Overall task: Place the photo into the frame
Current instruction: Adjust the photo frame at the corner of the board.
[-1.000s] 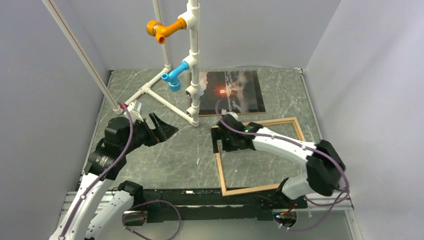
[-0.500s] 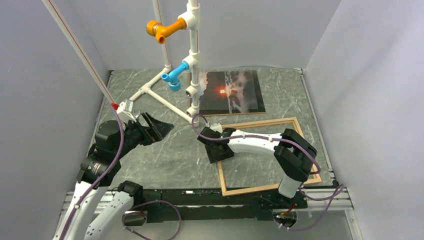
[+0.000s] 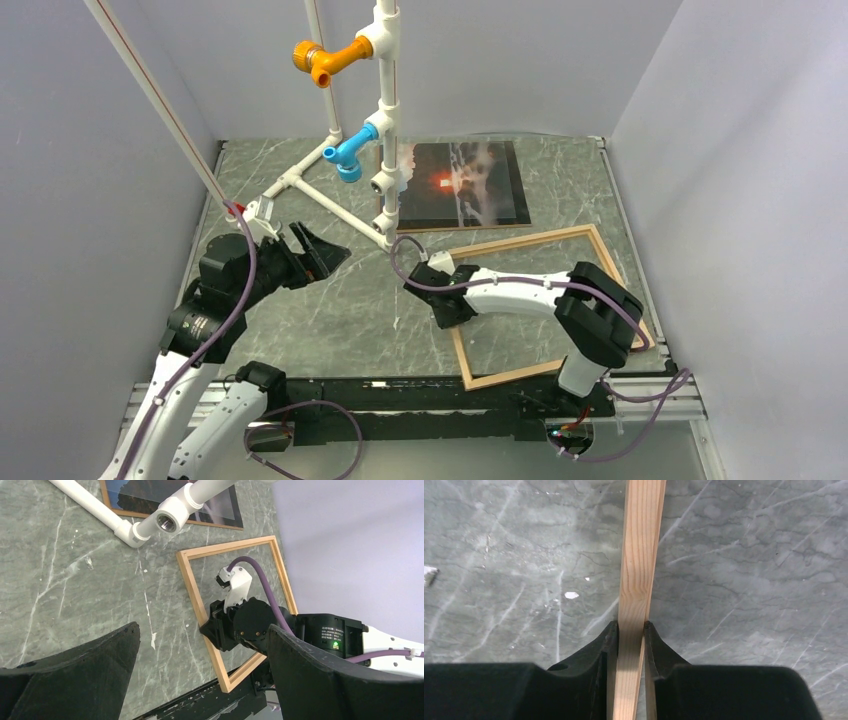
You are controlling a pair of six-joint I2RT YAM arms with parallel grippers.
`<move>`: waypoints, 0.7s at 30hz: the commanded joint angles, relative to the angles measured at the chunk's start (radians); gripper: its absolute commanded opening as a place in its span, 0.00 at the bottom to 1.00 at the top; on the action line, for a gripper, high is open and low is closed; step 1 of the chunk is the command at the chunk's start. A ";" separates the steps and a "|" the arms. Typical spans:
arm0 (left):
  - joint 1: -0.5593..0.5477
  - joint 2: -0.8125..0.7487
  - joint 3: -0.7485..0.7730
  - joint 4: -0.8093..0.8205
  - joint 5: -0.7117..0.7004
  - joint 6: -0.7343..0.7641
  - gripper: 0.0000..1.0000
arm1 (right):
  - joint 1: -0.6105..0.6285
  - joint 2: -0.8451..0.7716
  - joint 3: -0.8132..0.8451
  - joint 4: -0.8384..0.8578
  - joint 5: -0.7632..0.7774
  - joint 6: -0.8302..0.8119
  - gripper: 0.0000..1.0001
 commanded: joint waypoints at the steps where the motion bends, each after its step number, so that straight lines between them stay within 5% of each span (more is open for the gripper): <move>1: -0.003 0.001 0.021 0.000 -0.005 0.027 0.99 | -0.003 -0.058 -0.055 0.008 0.052 -0.092 0.00; 15: -0.004 -0.004 -0.015 0.011 0.027 0.034 0.99 | -0.003 -0.185 -0.110 -0.008 0.121 -0.143 0.02; 19: -0.003 0.025 0.010 -0.026 0.028 0.052 0.99 | -0.006 -0.206 -0.098 -0.039 0.140 -0.082 0.45; 21: -0.004 0.028 0.022 -0.040 0.021 0.061 0.99 | -0.017 -0.223 -0.098 -0.045 0.134 -0.048 0.54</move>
